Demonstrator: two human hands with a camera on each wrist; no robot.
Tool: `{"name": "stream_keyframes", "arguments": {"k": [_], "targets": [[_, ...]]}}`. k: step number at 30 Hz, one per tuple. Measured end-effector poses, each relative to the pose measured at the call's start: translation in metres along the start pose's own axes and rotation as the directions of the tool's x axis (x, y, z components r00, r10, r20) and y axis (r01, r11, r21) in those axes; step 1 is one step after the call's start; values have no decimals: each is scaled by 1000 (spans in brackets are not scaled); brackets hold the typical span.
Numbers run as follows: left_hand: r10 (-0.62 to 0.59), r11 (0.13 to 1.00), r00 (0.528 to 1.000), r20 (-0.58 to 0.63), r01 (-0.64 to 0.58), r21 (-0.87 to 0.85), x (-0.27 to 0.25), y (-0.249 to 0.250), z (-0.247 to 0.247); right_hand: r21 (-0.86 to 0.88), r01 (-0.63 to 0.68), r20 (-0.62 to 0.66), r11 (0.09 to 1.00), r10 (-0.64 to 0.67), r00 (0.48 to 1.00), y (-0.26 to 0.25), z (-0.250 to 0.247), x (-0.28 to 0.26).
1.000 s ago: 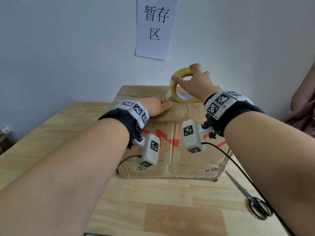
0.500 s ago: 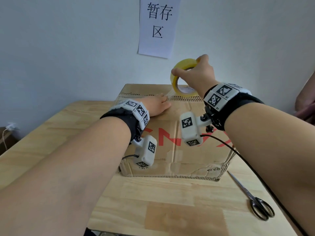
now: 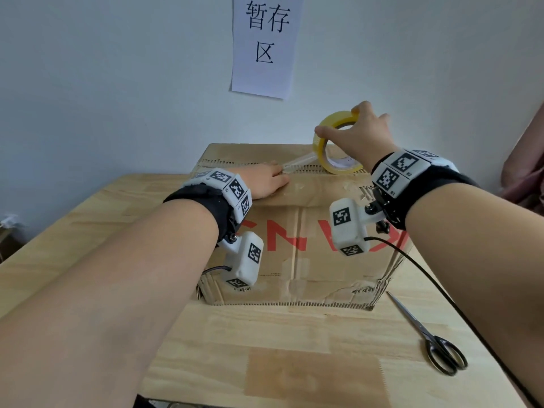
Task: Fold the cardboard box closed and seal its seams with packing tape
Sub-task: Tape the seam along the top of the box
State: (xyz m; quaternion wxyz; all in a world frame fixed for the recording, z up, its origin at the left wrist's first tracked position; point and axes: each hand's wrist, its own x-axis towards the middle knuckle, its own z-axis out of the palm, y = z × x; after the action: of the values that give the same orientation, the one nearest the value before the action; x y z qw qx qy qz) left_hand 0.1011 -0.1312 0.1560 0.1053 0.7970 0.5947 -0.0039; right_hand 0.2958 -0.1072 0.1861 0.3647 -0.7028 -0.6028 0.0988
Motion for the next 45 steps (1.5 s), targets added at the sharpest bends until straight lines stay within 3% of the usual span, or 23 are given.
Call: {"name": "stream_keyframes", "arguments": {"k": [5, 10, 19, 23, 35, 38, 42, 45], "targets": [[-16, 999, 999, 28, 15, 36, 2, 6, -4, 107, 8, 61, 994, -15, 998, 14, -4, 5], [-29, 996, 997, 65, 23, 84, 4, 23, -2, 73, 87, 117, 994, -95, 989, 36, -5, 10], [-64, 992, 998, 17, 61, 107, 8, 14, 5, -3, -117, 218, 993, 115, 969, 37, 7, 3], [-28, 994, 1000, -9, 29, 104, 5, -2, 7, -127, -156, 170, 980, 176, 970, 37, 18, -1], [-141, 981, 990, -19, 143, 134, -4, -45, -2, -265, -9, 285, 964, 87, 954, -13, 10, -28], [-95, 989, 995, -32, 98, 111, -2, -36, 2, -164, 47, 232, 985, -8, 973, -10, 12, -26], [-88, 991, 996, -19, 89, 103, 0, -34, 3, -4, 276, 150, 961, -272, 951, -6, 15, -29], [-106, 990, 994, 31, 102, 101, 0, -31, -1, 97, 180, 175, 979, -195, 965, -3, 17, -29]]}}
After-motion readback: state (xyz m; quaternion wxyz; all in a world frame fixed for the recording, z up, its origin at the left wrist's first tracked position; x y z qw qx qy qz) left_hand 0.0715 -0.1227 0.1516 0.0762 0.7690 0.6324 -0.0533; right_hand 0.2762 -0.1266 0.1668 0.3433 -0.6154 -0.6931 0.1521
